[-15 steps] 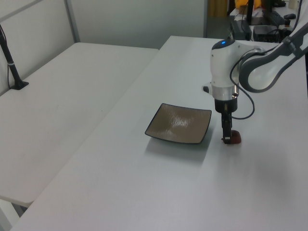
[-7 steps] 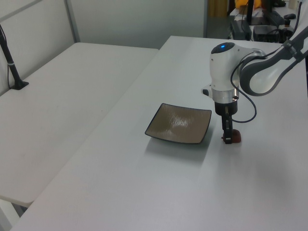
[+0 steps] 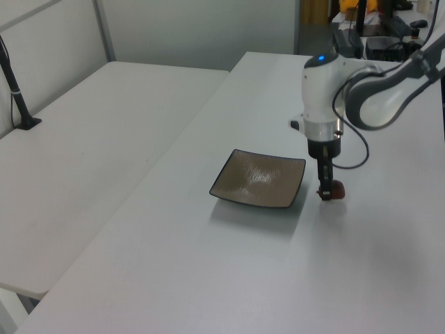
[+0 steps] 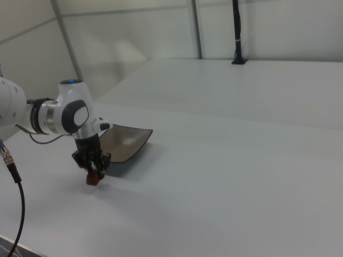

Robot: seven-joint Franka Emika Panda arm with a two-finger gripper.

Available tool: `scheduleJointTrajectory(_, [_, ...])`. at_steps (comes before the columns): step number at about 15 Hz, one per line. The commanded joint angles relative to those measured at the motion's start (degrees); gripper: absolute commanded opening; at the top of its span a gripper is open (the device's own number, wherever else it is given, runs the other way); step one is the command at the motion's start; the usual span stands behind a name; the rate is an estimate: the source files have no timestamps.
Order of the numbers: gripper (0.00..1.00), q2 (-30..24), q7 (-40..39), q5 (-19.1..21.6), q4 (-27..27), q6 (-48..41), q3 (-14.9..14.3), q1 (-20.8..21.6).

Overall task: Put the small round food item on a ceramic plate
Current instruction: 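Lift the held food item and carry it over the square plate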

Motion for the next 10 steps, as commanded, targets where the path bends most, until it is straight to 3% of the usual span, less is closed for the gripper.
scheduleJointTrajectory(1, [0.39, -1.69, -0.84, -0.76, 3.99, -3.10, -0.03, -0.32])
scheduleJointTrajectory(5, [0.39, -1.08, -0.40, -0.59, 9.18, -2.66, -0.03, -1.55])
scheduleJointTrajectory(10, [0.39, 4.54, 3.36, -0.41, 17.43, -1.18, -0.03, -3.04])
